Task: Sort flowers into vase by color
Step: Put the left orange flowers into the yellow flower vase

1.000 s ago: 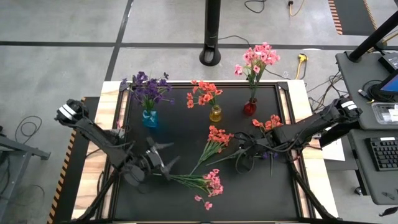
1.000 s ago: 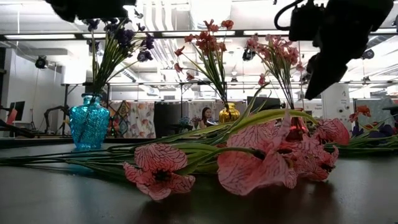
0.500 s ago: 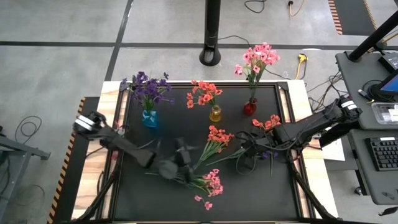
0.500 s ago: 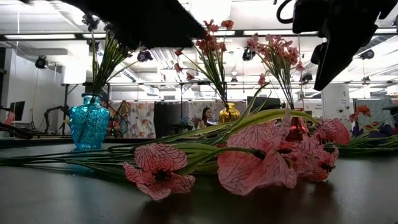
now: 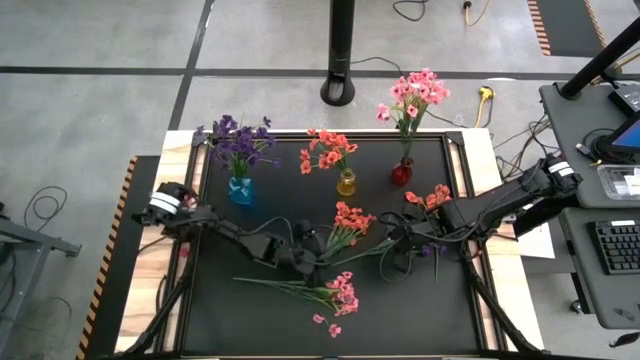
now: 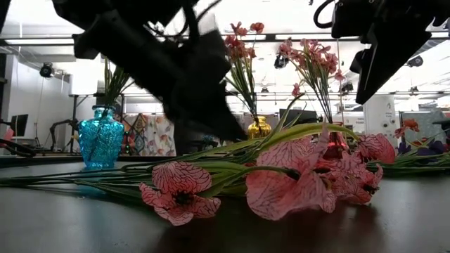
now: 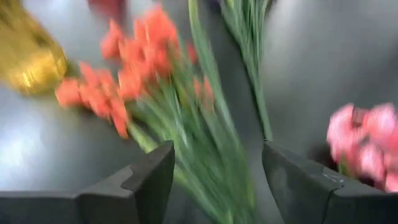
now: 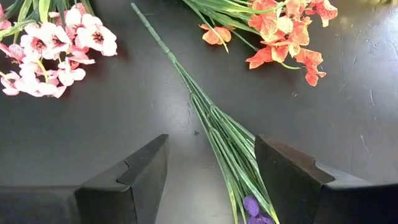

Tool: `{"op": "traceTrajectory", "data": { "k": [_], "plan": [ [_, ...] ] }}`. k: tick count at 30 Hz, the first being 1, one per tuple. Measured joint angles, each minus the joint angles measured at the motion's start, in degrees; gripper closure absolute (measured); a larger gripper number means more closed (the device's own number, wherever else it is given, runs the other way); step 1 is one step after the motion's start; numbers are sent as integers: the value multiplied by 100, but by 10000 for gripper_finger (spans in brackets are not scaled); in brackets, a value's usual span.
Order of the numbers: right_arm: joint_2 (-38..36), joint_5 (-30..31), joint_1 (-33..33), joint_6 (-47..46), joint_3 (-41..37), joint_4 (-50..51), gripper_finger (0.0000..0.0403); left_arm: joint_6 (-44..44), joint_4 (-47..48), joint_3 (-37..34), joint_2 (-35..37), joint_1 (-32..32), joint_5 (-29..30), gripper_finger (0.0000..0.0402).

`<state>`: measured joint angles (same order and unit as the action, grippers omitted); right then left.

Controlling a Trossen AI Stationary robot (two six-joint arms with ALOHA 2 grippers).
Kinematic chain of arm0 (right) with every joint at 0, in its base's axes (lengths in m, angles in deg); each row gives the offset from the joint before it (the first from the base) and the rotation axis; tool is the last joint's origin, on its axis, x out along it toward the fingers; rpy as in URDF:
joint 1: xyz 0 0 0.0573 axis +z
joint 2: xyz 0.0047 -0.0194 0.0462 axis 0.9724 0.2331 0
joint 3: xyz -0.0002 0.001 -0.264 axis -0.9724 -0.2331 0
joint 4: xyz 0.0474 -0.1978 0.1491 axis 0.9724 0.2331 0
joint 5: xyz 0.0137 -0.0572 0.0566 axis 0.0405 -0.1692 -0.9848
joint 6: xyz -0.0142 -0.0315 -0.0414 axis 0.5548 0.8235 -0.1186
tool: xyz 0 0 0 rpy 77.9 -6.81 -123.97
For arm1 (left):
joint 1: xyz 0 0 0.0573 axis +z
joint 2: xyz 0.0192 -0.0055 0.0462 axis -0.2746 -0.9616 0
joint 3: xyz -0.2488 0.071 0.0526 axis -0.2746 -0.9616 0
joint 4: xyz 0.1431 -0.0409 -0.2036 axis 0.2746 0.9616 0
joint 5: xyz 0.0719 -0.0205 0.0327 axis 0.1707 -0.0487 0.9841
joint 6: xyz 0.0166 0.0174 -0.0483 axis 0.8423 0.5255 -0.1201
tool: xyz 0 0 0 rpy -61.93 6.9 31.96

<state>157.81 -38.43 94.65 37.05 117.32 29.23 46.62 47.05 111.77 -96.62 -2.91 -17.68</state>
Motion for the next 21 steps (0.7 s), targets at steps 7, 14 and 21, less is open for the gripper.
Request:
{"op": "traceTrajectory", "data": {
  "k": [7, 14, 21],
  "plan": [
    [2, 50, 0, 8, -2, -29, 174, -525, 302, -15, -152, -100, -523, 200],
    [2, 56, 0, -45, -4, -67, 174, -853, 302, 34, -451, -86, -348, 226],
    [2, 54, 0, -56, -4, -65, 174, -807, 529, 165, -466, -83, -269, 317]
  ]
}}
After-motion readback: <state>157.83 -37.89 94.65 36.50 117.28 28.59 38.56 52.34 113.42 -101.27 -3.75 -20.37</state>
